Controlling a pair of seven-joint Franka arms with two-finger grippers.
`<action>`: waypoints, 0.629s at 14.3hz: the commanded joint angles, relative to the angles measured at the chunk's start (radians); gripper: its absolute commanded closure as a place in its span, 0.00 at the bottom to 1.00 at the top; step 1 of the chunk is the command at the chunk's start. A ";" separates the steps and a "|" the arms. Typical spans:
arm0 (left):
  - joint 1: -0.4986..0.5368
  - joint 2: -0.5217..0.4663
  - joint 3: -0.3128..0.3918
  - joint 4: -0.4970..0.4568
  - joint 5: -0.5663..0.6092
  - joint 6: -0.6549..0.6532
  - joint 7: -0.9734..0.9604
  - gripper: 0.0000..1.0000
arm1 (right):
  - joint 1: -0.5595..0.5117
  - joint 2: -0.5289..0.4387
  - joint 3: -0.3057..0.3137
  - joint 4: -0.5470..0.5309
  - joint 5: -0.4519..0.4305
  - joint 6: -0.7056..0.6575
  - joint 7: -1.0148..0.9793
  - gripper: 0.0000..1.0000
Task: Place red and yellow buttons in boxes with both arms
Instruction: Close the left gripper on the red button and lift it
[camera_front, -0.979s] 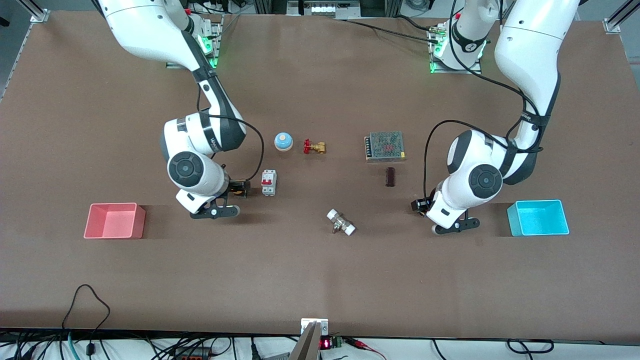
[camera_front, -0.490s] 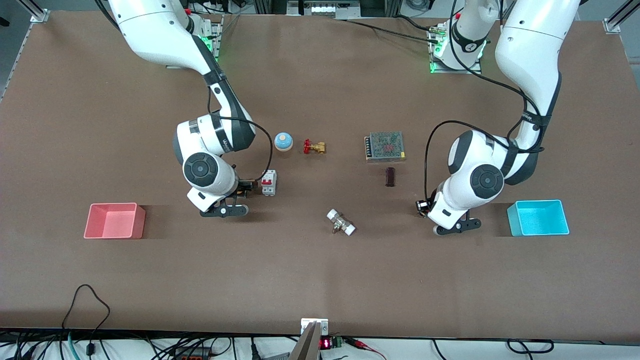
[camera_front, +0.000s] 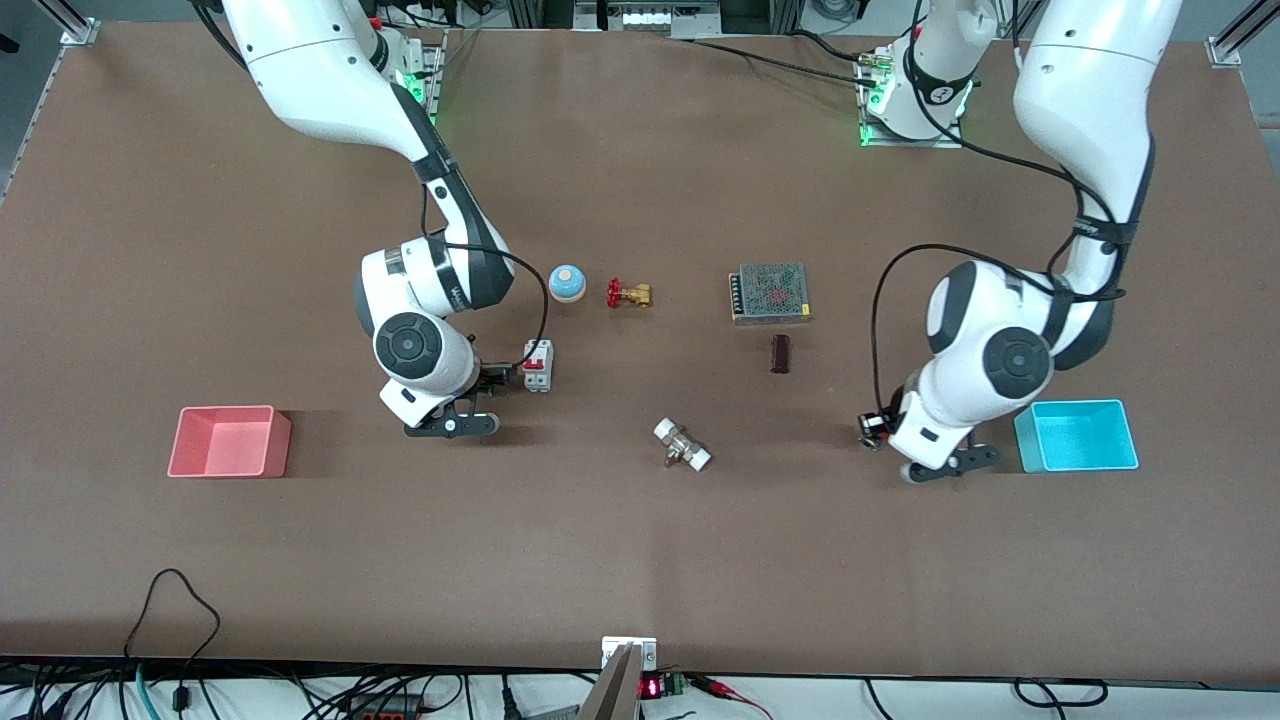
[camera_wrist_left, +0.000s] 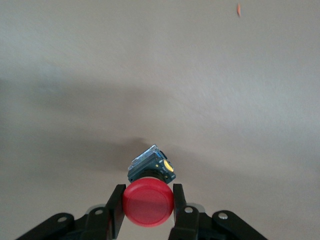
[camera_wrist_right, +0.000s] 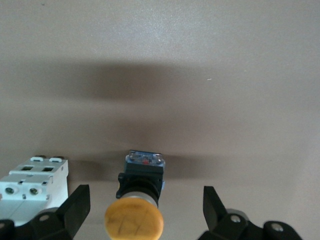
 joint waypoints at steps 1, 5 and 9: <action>0.055 -0.039 -0.001 0.011 0.000 -0.017 0.071 0.73 | 0.005 0.018 -0.006 0.014 0.016 0.007 0.008 0.00; 0.127 -0.056 0.000 0.027 0.000 -0.055 0.191 0.73 | 0.008 0.019 -0.006 0.014 0.016 0.009 0.009 0.31; 0.211 -0.059 0.002 0.107 -0.002 -0.176 0.355 0.73 | 0.006 0.018 -0.006 0.014 0.016 0.001 0.006 0.54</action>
